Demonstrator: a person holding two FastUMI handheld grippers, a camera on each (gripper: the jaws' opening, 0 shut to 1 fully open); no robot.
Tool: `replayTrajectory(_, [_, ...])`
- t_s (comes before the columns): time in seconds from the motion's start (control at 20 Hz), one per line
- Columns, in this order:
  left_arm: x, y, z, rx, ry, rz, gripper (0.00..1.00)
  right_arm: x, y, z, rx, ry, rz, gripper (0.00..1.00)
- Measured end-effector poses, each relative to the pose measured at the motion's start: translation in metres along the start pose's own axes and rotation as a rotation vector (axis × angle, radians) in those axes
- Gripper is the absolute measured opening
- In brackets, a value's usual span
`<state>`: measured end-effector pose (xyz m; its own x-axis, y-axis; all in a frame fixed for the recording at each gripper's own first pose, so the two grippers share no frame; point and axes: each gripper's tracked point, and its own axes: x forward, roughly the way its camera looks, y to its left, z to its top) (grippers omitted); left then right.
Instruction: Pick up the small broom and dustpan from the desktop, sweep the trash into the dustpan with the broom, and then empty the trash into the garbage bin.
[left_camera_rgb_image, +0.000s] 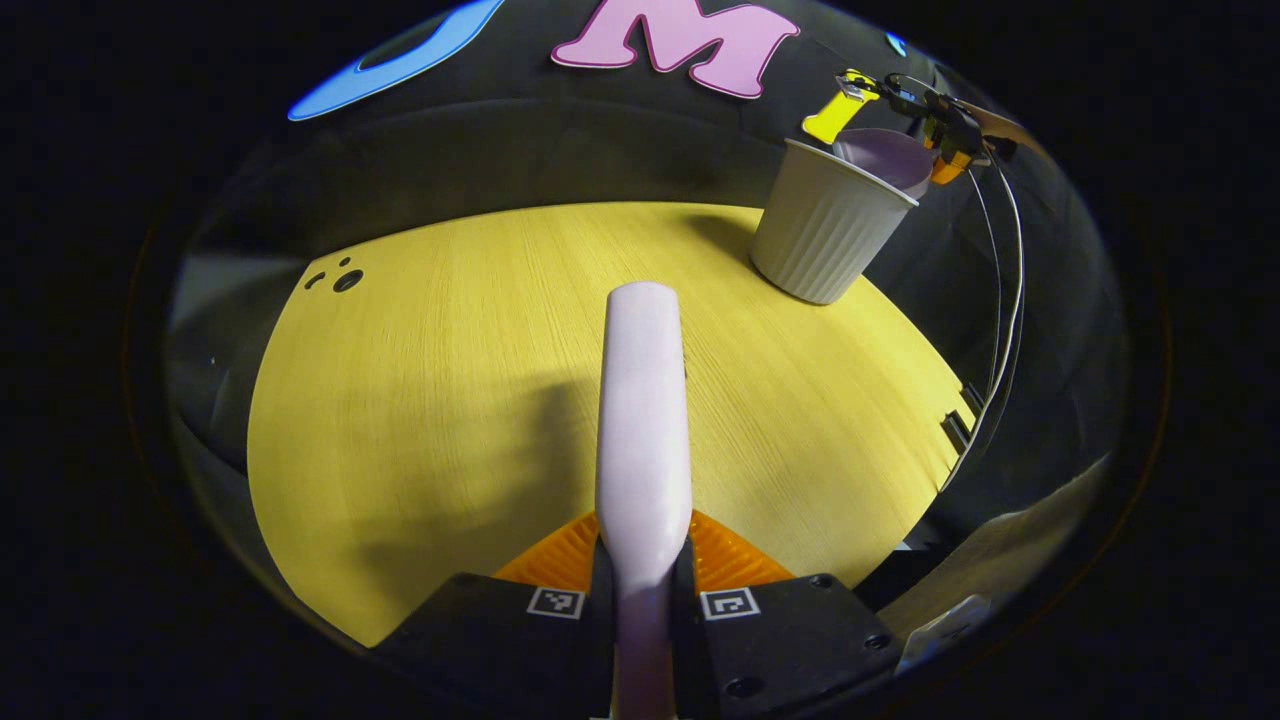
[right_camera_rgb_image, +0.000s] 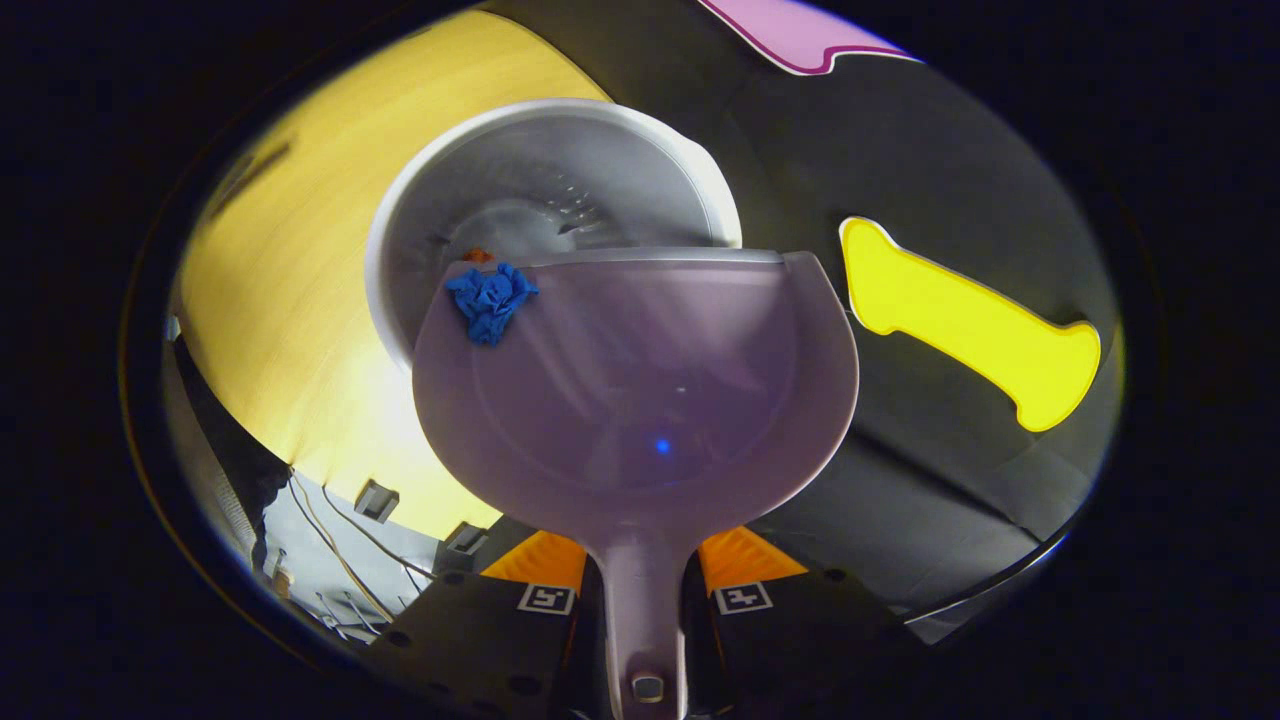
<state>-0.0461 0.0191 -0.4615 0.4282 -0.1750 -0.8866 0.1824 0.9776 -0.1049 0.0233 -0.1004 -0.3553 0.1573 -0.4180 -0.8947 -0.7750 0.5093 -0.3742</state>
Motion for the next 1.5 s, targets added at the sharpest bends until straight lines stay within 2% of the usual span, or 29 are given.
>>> replayTrajectory(0.05, [0.0,0.0,-0.001,-0.005,0.0,0.001,0.28,0.002,-0.003,0.001,-0.035,-0.015,-0.017,0.4])
replayTrajectory(0.1, [0.0,0.001,-0.001,-0.01,0.001,0.003,0.28,0.005,-0.005,0.004,-0.042,-0.019,-0.023,0.36])
replayTrajectory(0.35, [0.0,-0.001,0.001,-0.009,-0.003,0.008,0.28,0.005,-0.004,-0.004,-0.028,-0.022,-0.045,0.35])
replayTrajectory(0.6, [0.0,-0.005,0.002,-0.016,-0.003,0.015,0.28,0.004,-0.007,-0.013,0.102,-0.071,-0.007,0.35])
replayTrajectory(0.7, [-0.001,-0.003,0.002,-0.016,-0.004,0.026,0.28,-0.007,-0.001,-0.02,0.198,-0.116,0.03,0.35])
replayTrajectory(0.85, [-0.001,0.002,0.002,-0.022,0.0,0.049,0.28,-0.034,0.019,-0.019,0.345,-0.251,0.115,0.36])
replayTrajectory(0.95, [-0.002,0.005,0.002,-0.022,0.01,0.061,0.28,-0.054,0.033,-0.019,0.405,-0.341,0.166,0.34])
replayTrajectory(1.2, [-0.002,0.016,0.006,-0.014,0.017,0.094,0.28,-0.096,0.106,-0.014,0.462,-0.471,0.299,0.35])
replayTrajectory(1.35, [-0.002,0.021,0.007,-0.009,0.026,0.108,0.28,-0.107,0.168,-0.006,0.465,-0.498,0.404,0.35])
replayTrajectory(1.5, [0.002,0.026,0.006,-0.007,0.031,0.119,0.28,-0.098,0.231,0.003,0.469,-0.49,0.488,0.33])
